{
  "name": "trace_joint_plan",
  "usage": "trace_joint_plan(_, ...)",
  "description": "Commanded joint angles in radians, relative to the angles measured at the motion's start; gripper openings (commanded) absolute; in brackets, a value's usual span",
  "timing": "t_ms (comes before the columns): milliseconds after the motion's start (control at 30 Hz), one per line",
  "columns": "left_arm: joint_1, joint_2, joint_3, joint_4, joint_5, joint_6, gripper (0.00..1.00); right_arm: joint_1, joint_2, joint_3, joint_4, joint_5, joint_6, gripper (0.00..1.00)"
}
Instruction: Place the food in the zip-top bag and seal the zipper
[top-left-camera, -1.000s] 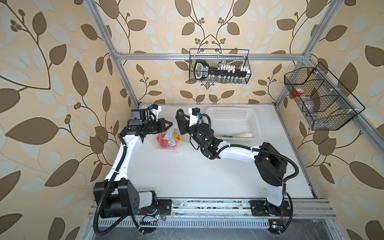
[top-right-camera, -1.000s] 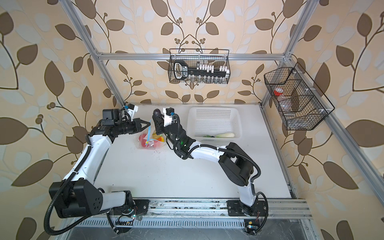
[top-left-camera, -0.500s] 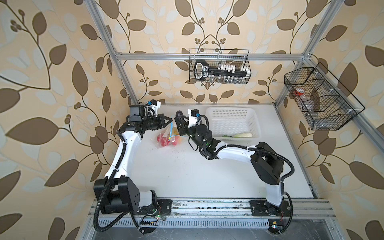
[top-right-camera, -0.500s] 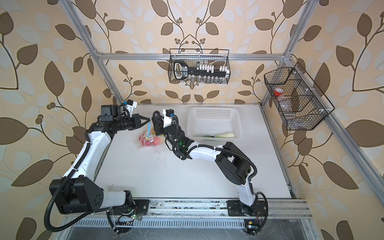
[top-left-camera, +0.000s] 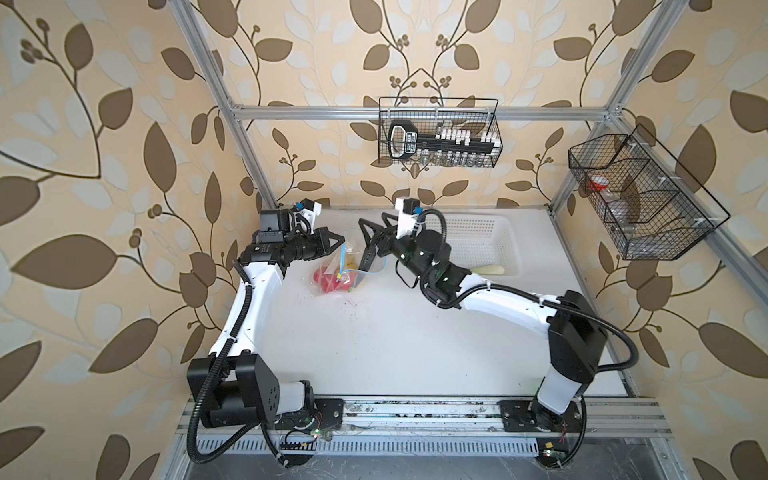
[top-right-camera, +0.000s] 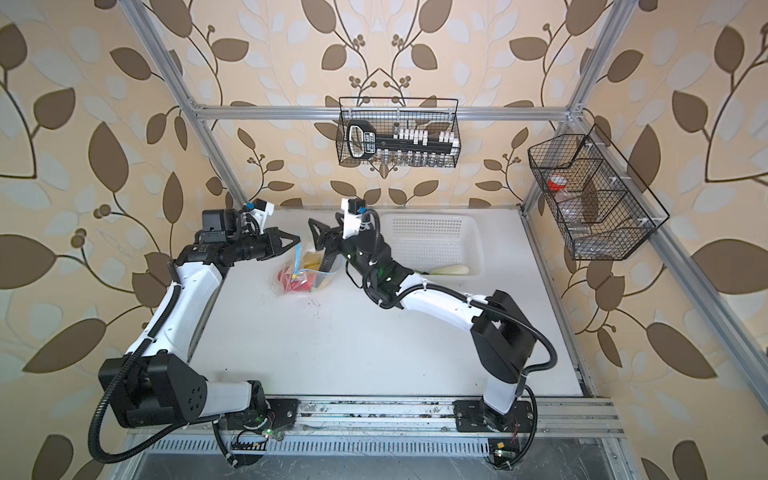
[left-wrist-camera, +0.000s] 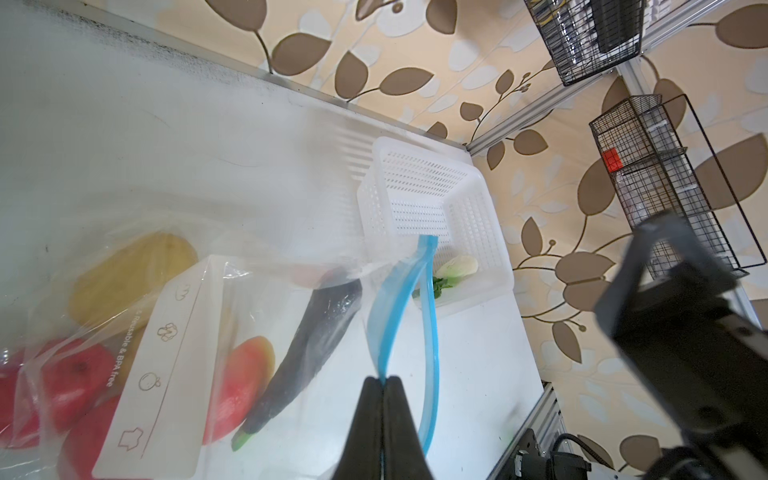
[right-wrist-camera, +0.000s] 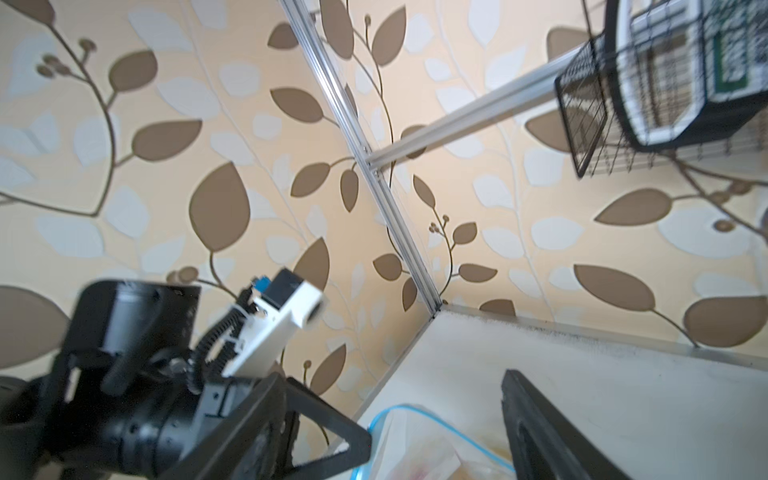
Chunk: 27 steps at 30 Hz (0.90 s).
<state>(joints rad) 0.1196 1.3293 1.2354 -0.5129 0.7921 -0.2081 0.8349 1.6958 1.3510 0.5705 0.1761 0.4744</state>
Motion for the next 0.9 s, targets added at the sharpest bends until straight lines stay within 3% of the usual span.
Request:
trace_joint_plan(0, 0.008, -0.032, -0.014, 0.017, -0.007, 0.026, 0.00, -0.040, -0.021, -0.002, -0.132, -0.072, 0.080, 0.83)
trace_joint_plan(33, 0.007, -0.033, -0.019, 0.021, -0.007, 0.028, 0.00, -0.054, -0.023, 0.001, -0.150, -0.089, 0.099, 0.84)
trace_joint_plan(100, 0.007, -0.036, -0.032, 0.031, -0.014, 0.035, 0.00, -0.078, -0.025, 0.005, -0.193, -0.117, 0.131, 0.99)
trace_joint_plan(633, 0.008, -0.028, -0.107, 0.076, -0.033, 0.053, 0.00, -0.215, -0.029, 0.033, -0.490, -0.146, 0.209, 1.00)
trace_joint_plan(867, 0.008, 0.005, -0.120, 0.082, -0.034, 0.067, 0.00, -0.267, -0.035, 0.069, -0.663, -0.147, 0.166, 1.00)
